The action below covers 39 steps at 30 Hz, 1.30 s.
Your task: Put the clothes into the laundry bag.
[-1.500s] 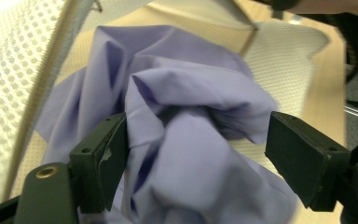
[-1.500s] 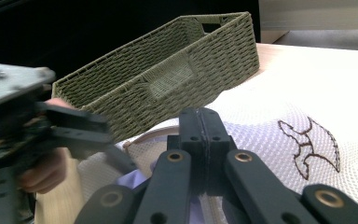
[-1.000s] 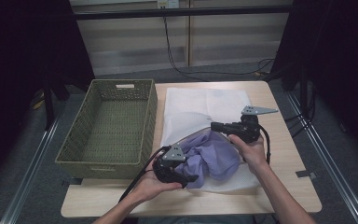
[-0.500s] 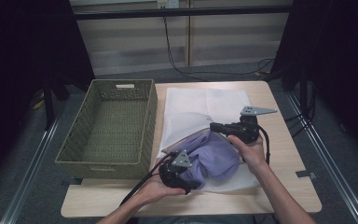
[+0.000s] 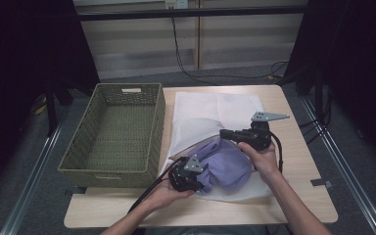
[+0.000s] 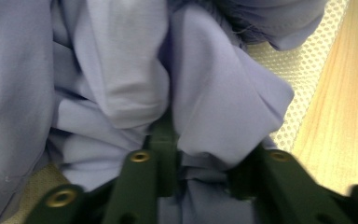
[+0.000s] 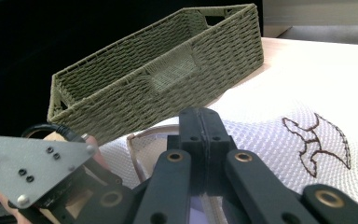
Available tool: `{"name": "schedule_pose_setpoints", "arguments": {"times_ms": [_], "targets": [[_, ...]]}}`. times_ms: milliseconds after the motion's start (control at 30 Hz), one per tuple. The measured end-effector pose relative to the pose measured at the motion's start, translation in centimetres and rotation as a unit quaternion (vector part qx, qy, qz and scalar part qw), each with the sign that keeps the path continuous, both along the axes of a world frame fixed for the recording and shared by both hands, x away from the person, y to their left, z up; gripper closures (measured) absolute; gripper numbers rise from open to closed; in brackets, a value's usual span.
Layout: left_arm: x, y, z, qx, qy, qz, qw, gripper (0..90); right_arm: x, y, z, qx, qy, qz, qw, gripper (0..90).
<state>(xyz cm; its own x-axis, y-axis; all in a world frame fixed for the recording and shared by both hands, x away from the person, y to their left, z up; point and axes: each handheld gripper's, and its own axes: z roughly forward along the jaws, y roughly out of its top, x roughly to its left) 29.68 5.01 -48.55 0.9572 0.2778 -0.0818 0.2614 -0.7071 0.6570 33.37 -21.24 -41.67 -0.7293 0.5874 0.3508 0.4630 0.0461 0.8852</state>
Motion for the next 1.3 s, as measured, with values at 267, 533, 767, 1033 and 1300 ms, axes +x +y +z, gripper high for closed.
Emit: {"name": "schedule_pose_setpoints", "arguments": {"times_ms": [267, 533, 767, 1033, 1300], "targets": [[0.3, 0.1, 0.6, -0.004, 0.015, -0.001, 0.9999, 80.6, 0.0, -0.1, 0.1, 0.000, -0.001, 0.001, 1.0000, 90.0], [0.1, -0.2, 2.1, -0.031, 0.016, -0.008, 0.9994, 81.6, -0.1, 0.0, 0.2, -0.001, -0.002, 0.002, 1.0000, 90.0], [0.5, -0.9, 2.8, -0.047, 0.016, -0.002, 0.9988, 81.6, -0.1, 0.0, 0.2, 0.000, -0.001, 0.006, 1.0000, 90.0], [1.8, -2.2, 3.8, -0.082, 0.016, 0.027, 0.9962, 82.0, -0.1, 0.0, 0.3, 0.001, -0.001, 0.006, 1.0000, 90.0], [3.0, -2.6, 3.7, -0.098, 0.015, 0.052, 0.9937, 82.2, -0.1, -0.1, 0.3, 0.002, -0.001, 0.005, 1.0000, 90.0]]}}
